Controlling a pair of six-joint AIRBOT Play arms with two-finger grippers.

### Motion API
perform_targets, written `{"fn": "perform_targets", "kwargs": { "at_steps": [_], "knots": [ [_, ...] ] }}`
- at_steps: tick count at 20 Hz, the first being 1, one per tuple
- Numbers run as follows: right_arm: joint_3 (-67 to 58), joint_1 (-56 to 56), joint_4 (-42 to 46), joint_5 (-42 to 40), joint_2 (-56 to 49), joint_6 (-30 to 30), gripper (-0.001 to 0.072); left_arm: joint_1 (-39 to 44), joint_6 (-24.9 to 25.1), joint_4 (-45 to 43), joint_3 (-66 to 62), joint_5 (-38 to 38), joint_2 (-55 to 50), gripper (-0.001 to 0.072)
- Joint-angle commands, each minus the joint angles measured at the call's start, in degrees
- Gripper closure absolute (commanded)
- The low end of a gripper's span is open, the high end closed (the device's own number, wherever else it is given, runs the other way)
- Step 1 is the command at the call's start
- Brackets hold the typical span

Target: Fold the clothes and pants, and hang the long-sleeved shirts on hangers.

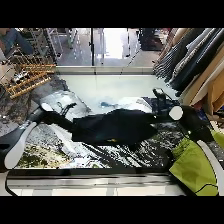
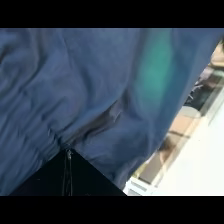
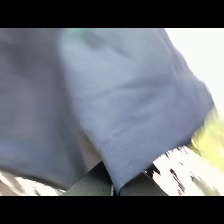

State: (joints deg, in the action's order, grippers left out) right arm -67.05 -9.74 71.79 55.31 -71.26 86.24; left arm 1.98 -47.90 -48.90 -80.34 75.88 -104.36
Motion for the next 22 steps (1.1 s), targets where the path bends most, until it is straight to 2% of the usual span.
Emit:
{"fn": "perform_targets", "kwargs": {
  "at_steps": [1, 6, 8, 10, 11, 12, 13, 15, 18, 19, 20, 22],
  "knots": [
    [-8.0, -10.5, -2.2, -4.4, -2.5, 1.8, 0.0707, 3.5, -1.4, 0.2, -0.5, -4.7, -0.3, 0.0697],
    [-12.2, -28.2, -8.5, -15.6, -18.8, 1.7, 0.0707, -1.9, -8.0, 0.0, -4.7, 1.7, 9.4, 0.0697],
    [-16.9, -32.1, -10.4, -15.6, -26.1, 0.5, 0.0705, -7.4, -11.8, 0.1, -4.7, 2.9, 15.5, 0.0697],
    [-22.5, -34.6, -13.2, -13.9, -32.1, -2.6, 0.0696, -12.5, -12.2, 0.1, -4.7, 3.7, 20.4, 0.0697],
    [-26.1, -35.2, -16.0, -10.4, -34.3, -4.7, 0.0591, -14.6, -12.2, 0.1, -4.7, 4.0, 22.1, 0.0697],
    [-29.7, -35.2, -16.8, -6.2, -35.2, -5.8, 0.0404, -16.4, -12.2, 0.1, -4.7, 4.5, 23.5, 0.0697],
    [-32.8, -34.4, -15.9, -2.3, -34.7, -6.0, 0.0327, -18.1, -12.2, 0.1, -4.7, 5.0, 24.5, 0.0697],
    [-39.1, -30.3, -12.3, 5.5, -31.4, -5.8, 0.0313, -20.4, -12.2, 0.1, -4.7, 6.3, 25.8, 0.0697],
    [-39.7, -18.0, -2.3, 14.0, -22.7, 0.3, 0.0292, -21.4, -12.2, 0.1, -4.7, 9.0, 26.2, 0.0696],
    [-37.6, -12.9, -2.8, 17.0, -20.4, 0.8, 0.0229, -21.3, -12.2, 0.1, -4.6, 9.3, 26.2, 0.0696],
    [-33.5, -7.5, -4.9, 18.8, -18.1, 0.8, 0.0207, -21.2, -12.2, 0.1, -4.6, 9.3, 26.2, 0.0696],
    [-22.1, 1.1, -13.8, 18.4, -15.2, -0.4, 0.0113, -20.9, -12.2, 0.1, -4.6, 9.2, 26.2, 0.0694]
  ]
}}
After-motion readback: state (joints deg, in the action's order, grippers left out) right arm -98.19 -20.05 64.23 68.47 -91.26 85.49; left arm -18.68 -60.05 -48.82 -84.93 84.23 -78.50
